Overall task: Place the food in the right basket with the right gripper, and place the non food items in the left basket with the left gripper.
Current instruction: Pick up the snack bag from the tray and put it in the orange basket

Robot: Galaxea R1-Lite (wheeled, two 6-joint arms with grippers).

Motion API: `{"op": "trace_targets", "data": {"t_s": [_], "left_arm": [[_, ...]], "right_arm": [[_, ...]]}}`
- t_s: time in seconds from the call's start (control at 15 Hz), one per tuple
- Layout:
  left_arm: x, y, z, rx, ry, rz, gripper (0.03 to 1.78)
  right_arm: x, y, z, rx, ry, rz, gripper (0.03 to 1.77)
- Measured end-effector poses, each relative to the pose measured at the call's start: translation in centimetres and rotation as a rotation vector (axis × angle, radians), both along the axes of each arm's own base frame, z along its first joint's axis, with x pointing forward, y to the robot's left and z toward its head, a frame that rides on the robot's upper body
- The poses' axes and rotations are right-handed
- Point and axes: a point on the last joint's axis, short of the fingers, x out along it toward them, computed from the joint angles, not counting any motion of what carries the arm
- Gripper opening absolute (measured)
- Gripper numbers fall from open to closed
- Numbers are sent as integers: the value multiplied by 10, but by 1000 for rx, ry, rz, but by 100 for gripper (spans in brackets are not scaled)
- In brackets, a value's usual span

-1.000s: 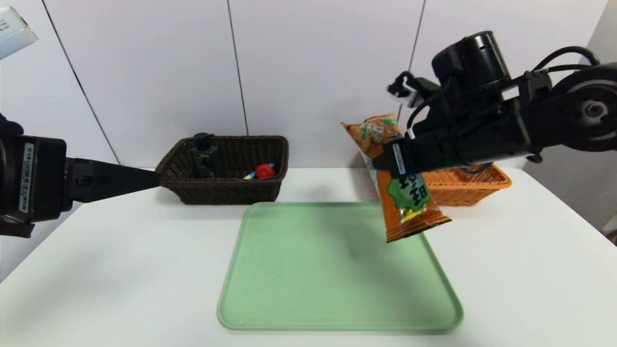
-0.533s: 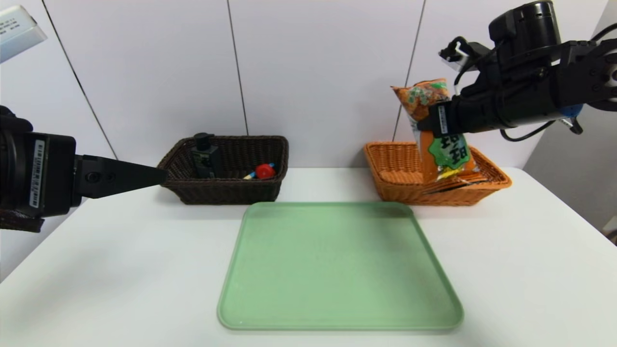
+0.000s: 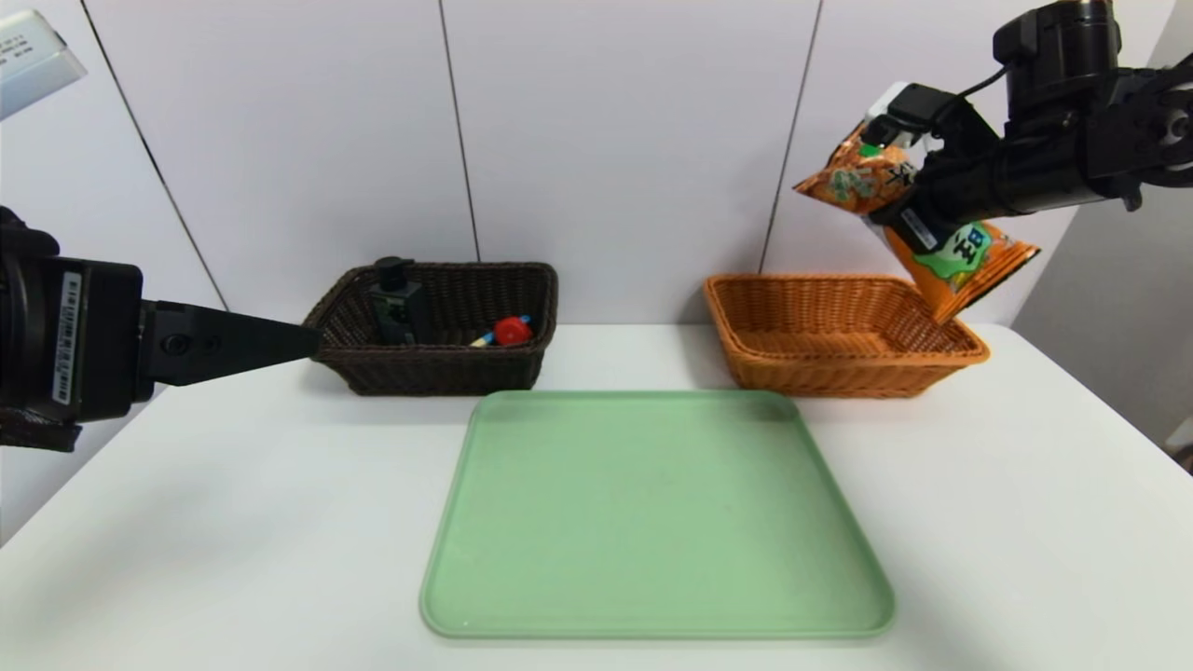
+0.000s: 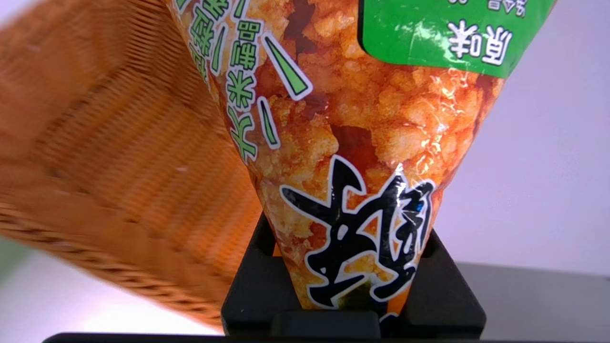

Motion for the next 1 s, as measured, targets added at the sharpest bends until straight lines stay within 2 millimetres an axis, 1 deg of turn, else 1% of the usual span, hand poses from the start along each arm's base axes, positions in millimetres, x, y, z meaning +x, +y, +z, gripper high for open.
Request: {"op": "trace_targets", "data": {"t_s": [0.13, 0.27, 0.47, 0.67, 0.8, 1.0], "left_arm": [[0, 0, 0, -1, -1, 1, 169], [0, 0, 0, -3, 0, 0, 169], [0, 0, -1, -5, 4, -2, 169], [0, 0, 0, -6, 3, -2, 169], [0, 0, 0, -11, -4, -2, 169], [0, 0, 1, -12, -5, -1, 169]], "right_arm": [[11, -3, -2, -153, -22, 22, 43], [22, -4, -9, -304, -37, 38, 43], [39, 3, -24, -477, -62, 114, 43], [48, 16, -44, -536, -21, 183, 43], [51, 28, -60, -538, 15, 221, 43], [53, 39, -76, -534, 57, 260, 42]]}}
